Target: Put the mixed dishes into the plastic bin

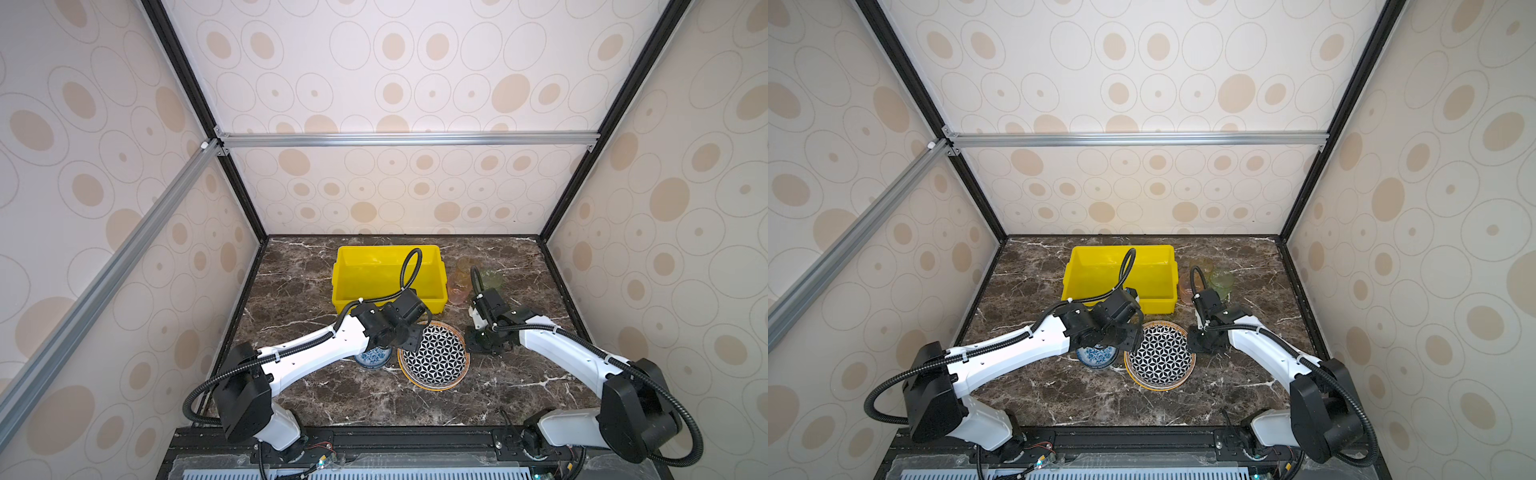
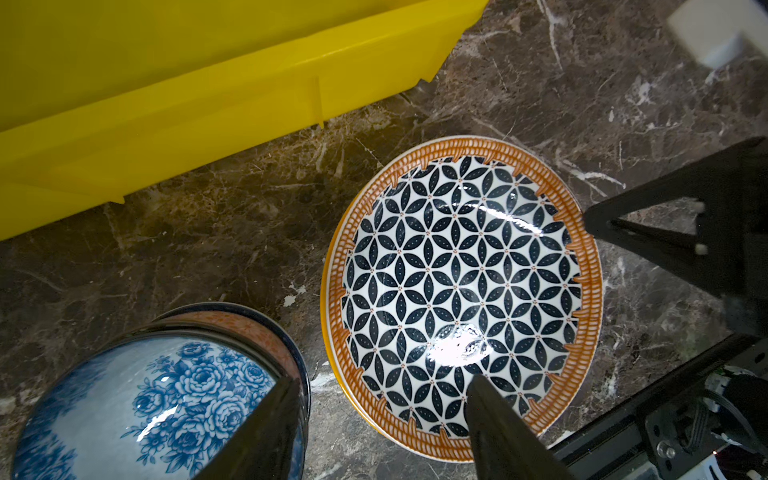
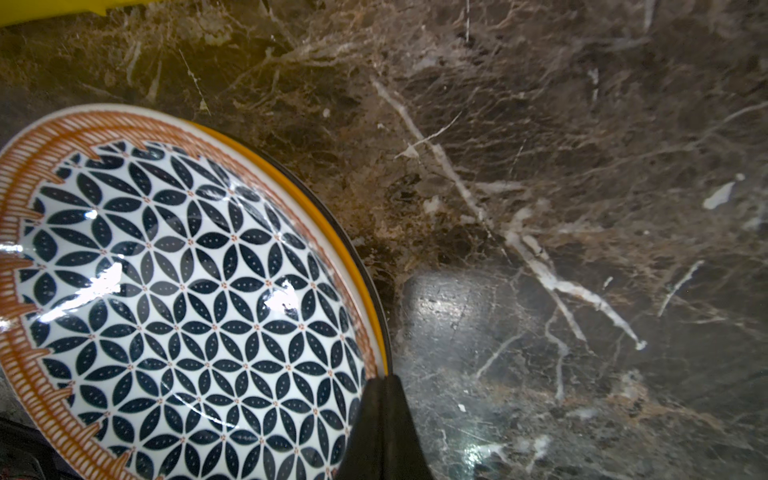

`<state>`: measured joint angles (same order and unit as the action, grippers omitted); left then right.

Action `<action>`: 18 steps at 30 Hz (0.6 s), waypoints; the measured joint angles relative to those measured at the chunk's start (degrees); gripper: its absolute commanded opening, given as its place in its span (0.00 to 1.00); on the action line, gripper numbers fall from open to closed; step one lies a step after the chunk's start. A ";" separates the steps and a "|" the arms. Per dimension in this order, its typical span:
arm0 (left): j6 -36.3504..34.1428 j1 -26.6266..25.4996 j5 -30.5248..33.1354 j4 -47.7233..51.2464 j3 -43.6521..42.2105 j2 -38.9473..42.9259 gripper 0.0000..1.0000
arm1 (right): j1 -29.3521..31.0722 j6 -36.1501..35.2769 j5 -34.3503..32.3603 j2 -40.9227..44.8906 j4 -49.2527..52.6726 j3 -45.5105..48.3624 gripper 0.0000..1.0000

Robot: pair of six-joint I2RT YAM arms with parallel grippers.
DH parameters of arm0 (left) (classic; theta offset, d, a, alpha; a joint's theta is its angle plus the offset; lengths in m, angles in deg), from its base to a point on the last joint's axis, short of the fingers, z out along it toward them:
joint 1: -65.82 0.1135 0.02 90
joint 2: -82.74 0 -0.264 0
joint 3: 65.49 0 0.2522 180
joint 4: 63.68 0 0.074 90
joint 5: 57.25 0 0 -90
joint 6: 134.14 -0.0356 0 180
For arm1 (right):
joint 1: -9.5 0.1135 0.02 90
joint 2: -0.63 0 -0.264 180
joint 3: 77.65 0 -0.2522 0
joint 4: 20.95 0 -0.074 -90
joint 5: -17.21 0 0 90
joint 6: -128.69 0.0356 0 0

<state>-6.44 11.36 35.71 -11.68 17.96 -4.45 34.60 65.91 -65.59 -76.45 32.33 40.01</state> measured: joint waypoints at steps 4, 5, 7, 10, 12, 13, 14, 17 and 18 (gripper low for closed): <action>0.35 0.00 0.00 0.22 0.15 -1.25 0.58 | 0.15 0.26 -0.13 -0.26 -0.09 -0.07 0.04; 0.42 0.00 -0.04 0.28 0.26 -1.73 0.57 | 0.26 0.39 -0.13 -0.28 -0.13 -0.07 0.04; 0.63 0.00 -0.09 0.31 0.39 -2.47 0.56 | 0.39 0.48 -0.15 -0.37 -0.20 -0.07 0.04; 0.76 0.00 -0.09 0.37 0.42 -3.34 0.55 | 0.52 0.59 -0.26 -0.42 -0.26 -0.07 0.03; 0.90 0.00 -0.09 0.44 0.48 -3.52 0.54 | 0.68 0.63 -0.37 -0.46 -0.37 -0.07 0.03; 0.92 0.00 -0.09 0.61 0.72 -3.67 0.54 | 0.72 0.66 -0.37 -0.52 -0.50 -0.07 0.02; 0.92 0.00 -0.07 0.70 1.05 -3.85 0.54 | 0.76 0.68 -0.37 -0.61 -0.63 -0.07 0.01; 0.90 0.00 0.20 1.49 2.58 -4.92 0.53 | 0.92 0.83 -0.37 -0.76 -1.03 -0.07 0.01; 0.87 0.00 0.42 2.01 3.21 -5.42 0.53 | 0.94 0.85 -0.39 -0.76 -1.14 -0.07 0.01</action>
<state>-5.57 11.36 36.12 -9.67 21.17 -9.87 35.54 66.76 -65.98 -77.21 31.20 39.95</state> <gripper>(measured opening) 0.525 0.041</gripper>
